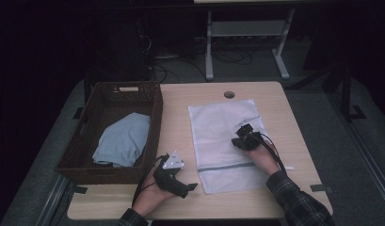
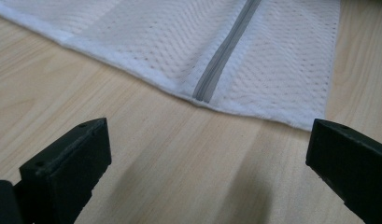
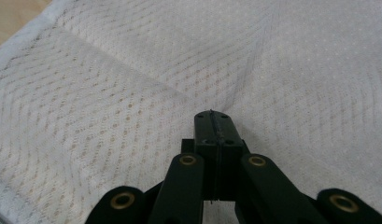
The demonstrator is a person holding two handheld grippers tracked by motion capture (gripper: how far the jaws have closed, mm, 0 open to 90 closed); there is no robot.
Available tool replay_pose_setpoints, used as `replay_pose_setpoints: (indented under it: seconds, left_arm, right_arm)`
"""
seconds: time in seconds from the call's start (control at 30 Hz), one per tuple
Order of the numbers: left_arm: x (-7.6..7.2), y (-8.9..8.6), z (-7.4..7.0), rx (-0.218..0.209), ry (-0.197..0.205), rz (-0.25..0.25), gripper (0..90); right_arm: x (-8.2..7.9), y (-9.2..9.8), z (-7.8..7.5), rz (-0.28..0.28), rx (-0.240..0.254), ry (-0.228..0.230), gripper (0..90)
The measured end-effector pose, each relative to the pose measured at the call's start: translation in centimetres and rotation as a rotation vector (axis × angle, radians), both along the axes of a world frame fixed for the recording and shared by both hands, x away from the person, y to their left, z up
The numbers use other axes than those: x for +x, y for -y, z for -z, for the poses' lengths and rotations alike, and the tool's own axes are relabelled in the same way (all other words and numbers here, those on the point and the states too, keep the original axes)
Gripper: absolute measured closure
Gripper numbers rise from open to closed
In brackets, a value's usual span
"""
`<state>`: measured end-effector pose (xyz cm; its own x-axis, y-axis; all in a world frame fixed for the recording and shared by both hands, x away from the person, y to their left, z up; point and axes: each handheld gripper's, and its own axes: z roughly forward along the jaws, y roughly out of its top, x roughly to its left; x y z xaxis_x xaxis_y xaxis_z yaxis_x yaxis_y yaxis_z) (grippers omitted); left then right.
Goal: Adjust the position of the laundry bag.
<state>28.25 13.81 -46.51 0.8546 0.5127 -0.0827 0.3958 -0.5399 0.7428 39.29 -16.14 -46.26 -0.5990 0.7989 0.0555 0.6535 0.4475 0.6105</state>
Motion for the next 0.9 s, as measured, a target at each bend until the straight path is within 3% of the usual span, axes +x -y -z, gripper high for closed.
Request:
replay_pose_setpoints:
  seconds: [0.53,0.9]
  left_arm:
    - [-0.1,0.0,-0.1,-0.004,0.004,0.005,0.0]
    - [-0.1,-0.1,-0.1,-0.007,0.003,-0.001,0.0]
  right_arm:
    - [0.7,-4.2,0.1,-0.007,0.018,0.008,89.6]
    - [0.8,-4.6,-0.2,-0.024,0.027,0.024,87.4]
